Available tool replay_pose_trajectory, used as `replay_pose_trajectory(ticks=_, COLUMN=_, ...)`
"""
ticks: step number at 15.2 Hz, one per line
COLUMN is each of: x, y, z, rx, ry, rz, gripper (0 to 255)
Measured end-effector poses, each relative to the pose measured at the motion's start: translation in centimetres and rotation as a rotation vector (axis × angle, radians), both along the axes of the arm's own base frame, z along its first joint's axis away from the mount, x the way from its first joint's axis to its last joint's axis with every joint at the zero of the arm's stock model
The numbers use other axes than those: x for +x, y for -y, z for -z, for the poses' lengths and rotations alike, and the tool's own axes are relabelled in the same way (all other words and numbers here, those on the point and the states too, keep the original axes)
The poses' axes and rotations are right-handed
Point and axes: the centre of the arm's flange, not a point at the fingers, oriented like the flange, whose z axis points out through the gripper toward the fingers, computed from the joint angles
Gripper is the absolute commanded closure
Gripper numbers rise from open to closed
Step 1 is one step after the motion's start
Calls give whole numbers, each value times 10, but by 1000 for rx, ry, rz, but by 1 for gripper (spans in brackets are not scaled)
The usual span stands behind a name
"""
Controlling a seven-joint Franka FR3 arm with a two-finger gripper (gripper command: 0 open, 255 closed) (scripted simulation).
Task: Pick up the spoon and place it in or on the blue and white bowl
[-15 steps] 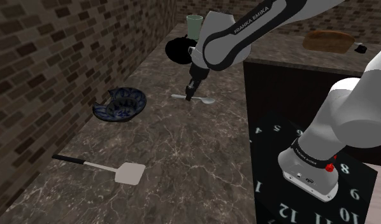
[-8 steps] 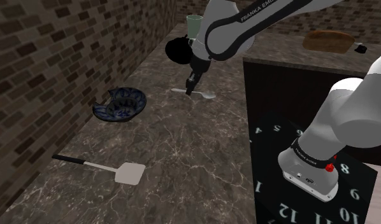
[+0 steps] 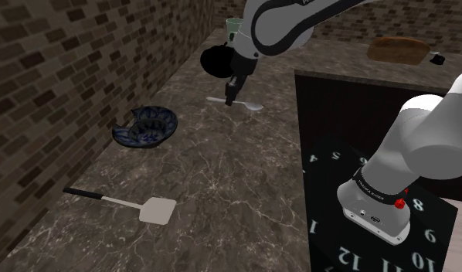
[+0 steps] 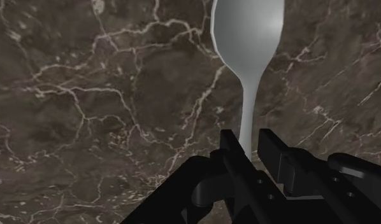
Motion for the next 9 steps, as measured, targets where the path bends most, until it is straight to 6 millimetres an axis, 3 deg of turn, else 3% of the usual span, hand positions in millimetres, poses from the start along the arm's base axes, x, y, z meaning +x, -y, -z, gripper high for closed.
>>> replay_pose_trajectory(ticks=9, x=0, y=0, z=-47, rx=0, ry=0, rz=0, gripper=255)
